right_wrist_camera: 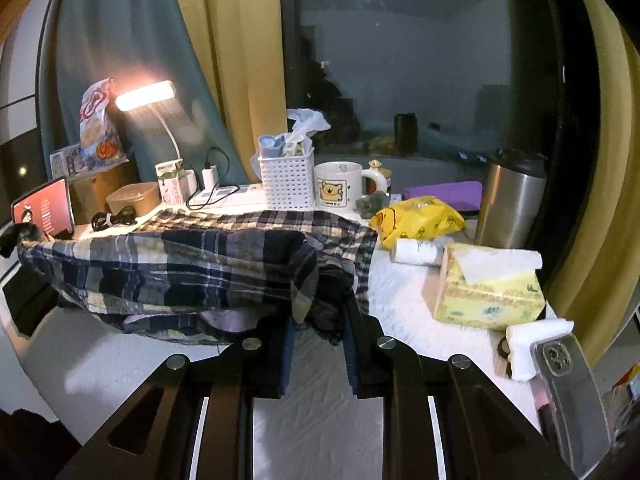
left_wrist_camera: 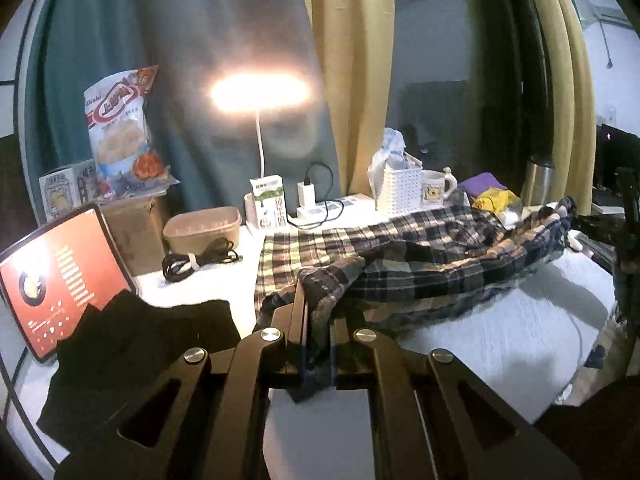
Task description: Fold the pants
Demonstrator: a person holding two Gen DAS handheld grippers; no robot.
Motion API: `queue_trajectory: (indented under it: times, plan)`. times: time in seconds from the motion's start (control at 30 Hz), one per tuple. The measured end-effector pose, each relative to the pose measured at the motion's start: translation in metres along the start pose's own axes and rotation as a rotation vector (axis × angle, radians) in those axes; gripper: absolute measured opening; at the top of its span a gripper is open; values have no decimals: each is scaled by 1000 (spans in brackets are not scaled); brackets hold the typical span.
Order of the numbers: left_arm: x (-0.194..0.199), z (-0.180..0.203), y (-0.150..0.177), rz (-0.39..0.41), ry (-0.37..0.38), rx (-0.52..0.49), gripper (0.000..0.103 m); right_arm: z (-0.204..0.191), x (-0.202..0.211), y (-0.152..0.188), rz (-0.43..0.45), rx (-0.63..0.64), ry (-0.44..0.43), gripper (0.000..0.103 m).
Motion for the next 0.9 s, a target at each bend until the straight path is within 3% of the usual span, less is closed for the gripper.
queue_trajectory:
  times: [0.4,0.9]
  plan:
    - [-38,-5,-42,52,4,-6,6,15,-23,-31,40,-38,14,22]
    - [-97,-14,-72,52,21,-12,6,33,-68,-64,43,-46,38,22]
Point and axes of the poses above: each gripper's, at about its wrist camera, not at the fingertips, and x roughly against the way its jaws point, z to its right, y to its underside, the point moved 7 cm from there along -x, roughly the way its jaws point, and after that the axes turned 9 degrees about z, right-handed, at the moved point
